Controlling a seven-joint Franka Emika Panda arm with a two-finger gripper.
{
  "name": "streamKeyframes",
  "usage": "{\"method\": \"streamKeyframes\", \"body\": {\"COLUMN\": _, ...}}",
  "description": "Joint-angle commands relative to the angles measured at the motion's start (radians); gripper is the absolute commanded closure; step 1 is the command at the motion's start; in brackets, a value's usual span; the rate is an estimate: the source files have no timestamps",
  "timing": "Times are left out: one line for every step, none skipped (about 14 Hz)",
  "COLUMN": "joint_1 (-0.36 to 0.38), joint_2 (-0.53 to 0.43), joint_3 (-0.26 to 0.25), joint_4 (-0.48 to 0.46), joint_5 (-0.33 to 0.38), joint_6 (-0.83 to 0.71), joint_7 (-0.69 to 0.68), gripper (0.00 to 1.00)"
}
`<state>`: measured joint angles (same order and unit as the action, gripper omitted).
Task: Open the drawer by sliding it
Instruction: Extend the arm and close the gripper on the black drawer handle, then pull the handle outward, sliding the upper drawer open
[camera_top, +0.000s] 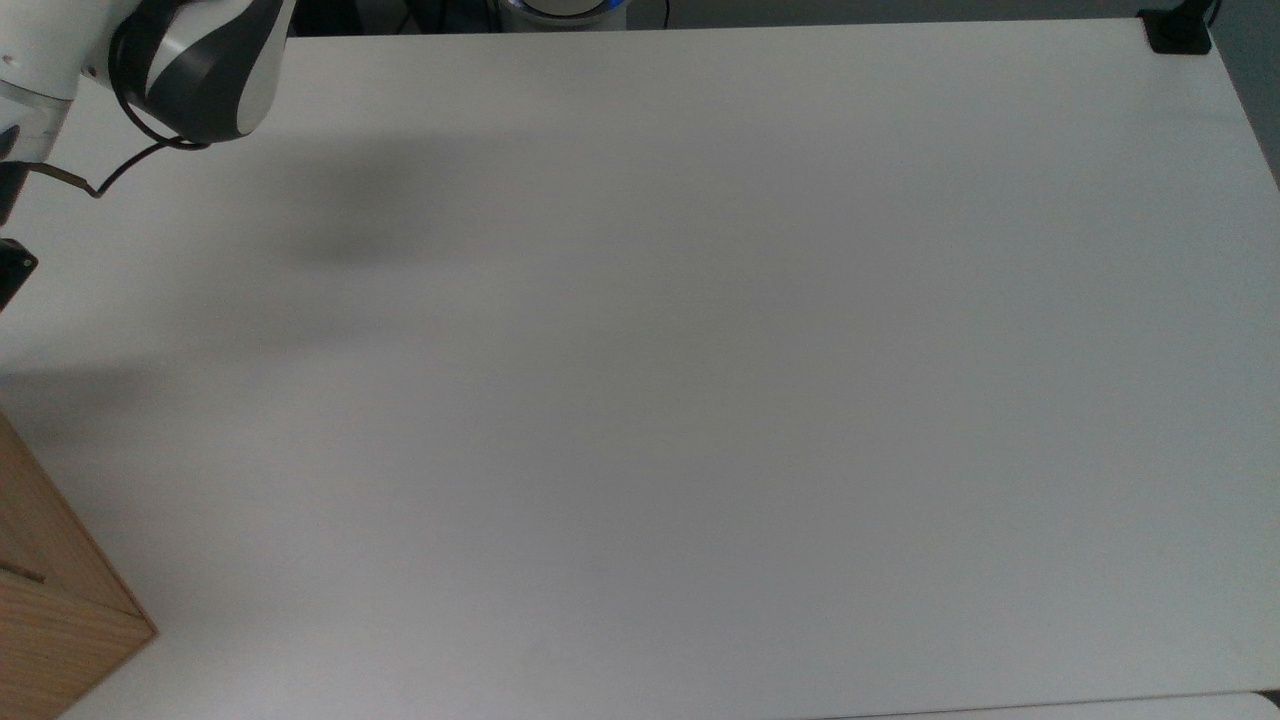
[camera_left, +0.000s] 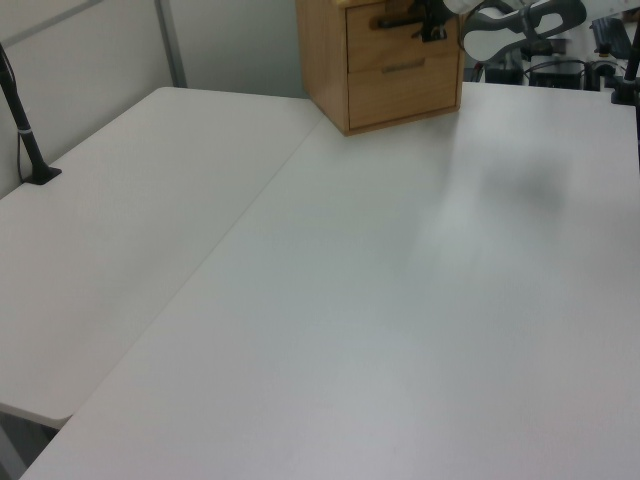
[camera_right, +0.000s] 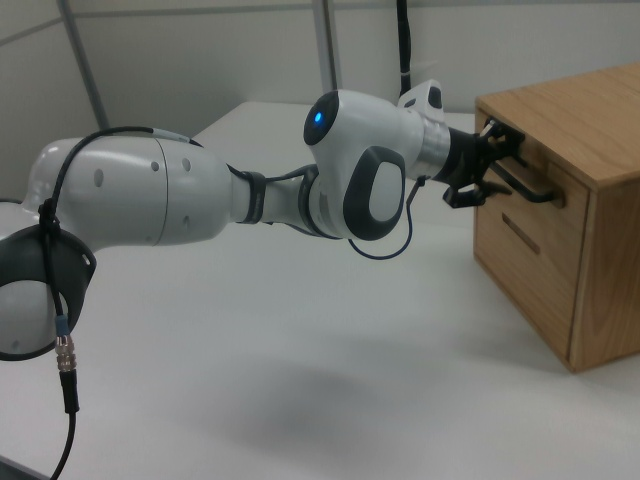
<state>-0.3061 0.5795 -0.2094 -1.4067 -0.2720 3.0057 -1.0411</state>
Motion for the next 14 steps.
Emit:
{"method": "streamKeyframes", "body": {"joint_1": 0.002, "joint_2": 0.026, "joint_3": -0.018, "joint_4": 0.035, "joint_5": -0.021, "joint_6": 0.005, "joint_7": -0.033, "gripper": 0.77}}
{"method": "streamKeyframes", "body": {"joint_1": 0.004, "joint_2": 0.025, "joint_3": -0.018, "joint_4": 0.035, "joint_5": -0.021, "joint_6": 0.005, "joint_7": -0.031, "gripper": 0.86}}
{"method": "streamKeyframes", "body": {"joint_1": 0.004, "joint_2": 0.023, "joint_3": -0.018, "joint_4": 0.032, "joint_5": -0.021, "joint_6": 0.005, "joint_7": -0.031, "gripper": 0.86}}
{"method": "streamKeyframes", "body": {"joint_1": 0.005, "joint_2": 0.019, "joint_3": -0.018, "joint_4": 0.031, "joint_5": -0.021, "joint_6": 0.005, "joint_7": -0.031, "gripper": 0.86}}
{"method": "streamKeyframes", "body": {"joint_1": 0.005, "joint_2": 0.014, "joint_3": -0.018, "joint_4": 0.029, "joint_5": -0.019, "joint_6": 0.005, "joint_7": -0.033, "gripper": 0.86}}
{"method": "streamKeyframes", "body": {"joint_1": 0.005, "joint_2": 0.011, "joint_3": -0.018, "joint_4": 0.028, "joint_5": -0.019, "joint_6": 0.007, "joint_7": -0.033, "gripper": 0.86}}
{"method": "streamKeyframes", "body": {"joint_1": 0.005, "joint_2": -0.007, "joint_3": -0.016, "joint_4": 0.014, "joint_5": -0.018, "joint_6": 0.007, "joint_7": -0.033, "gripper": 0.86}}
{"method": "streamKeyframes", "body": {"joint_1": 0.005, "joint_2": -0.038, "joint_3": -0.016, "joint_4": -0.023, "joint_5": -0.016, "joint_6": 0.007, "joint_7": -0.031, "gripper": 0.86}}
{"method": "streamKeyframes", "body": {"joint_1": 0.005, "joint_2": -0.087, "joint_3": -0.015, "joint_4": -0.068, "joint_5": -0.016, "joint_6": 0.005, "joint_7": -0.033, "gripper": 0.86}}
{"method": "streamKeyframes", "body": {"joint_1": 0.007, "joint_2": -0.14, "joint_3": -0.012, "joint_4": -0.131, "joint_5": -0.015, "joint_6": 0.005, "joint_7": -0.031, "gripper": 0.86}}
{"method": "streamKeyframes", "body": {"joint_1": 0.01, "joint_2": -0.174, "joint_3": -0.01, "joint_4": -0.168, "joint_5": -0.015, "joint_6": 0.004, "joint_7": -0.03, "gripper": 0.86}}
{"method": "streamKeyframes", "body": {"joint_1": 0.015, "joint_2": -0.209, "joint_3": -0.007, "joint_4": -0.205, "joint_5": -0.013, "joint_6": 0.002, "joint_7": -0.027, "gripper": 0.86}}
{"method": "streamKeyframes", "body": {"joint_1": 0.018, "joint_2": -0.242, "joint_3": -0.005, "joint_4": -0.245, "joint_5": -0.013, "joint_6": 0.001, "joint_7": -0.025, "gripper": 0.86}}
{"method": "streamKeyframes", "body": {"joint_1": 0.027, "joint_2": -0.275, "joint_3": -0.004, "joint_4": -0.291, "joint_5": -0.013, "joint_6": 0.001, "joint_7": -0.023, "gripper": 0.86}}
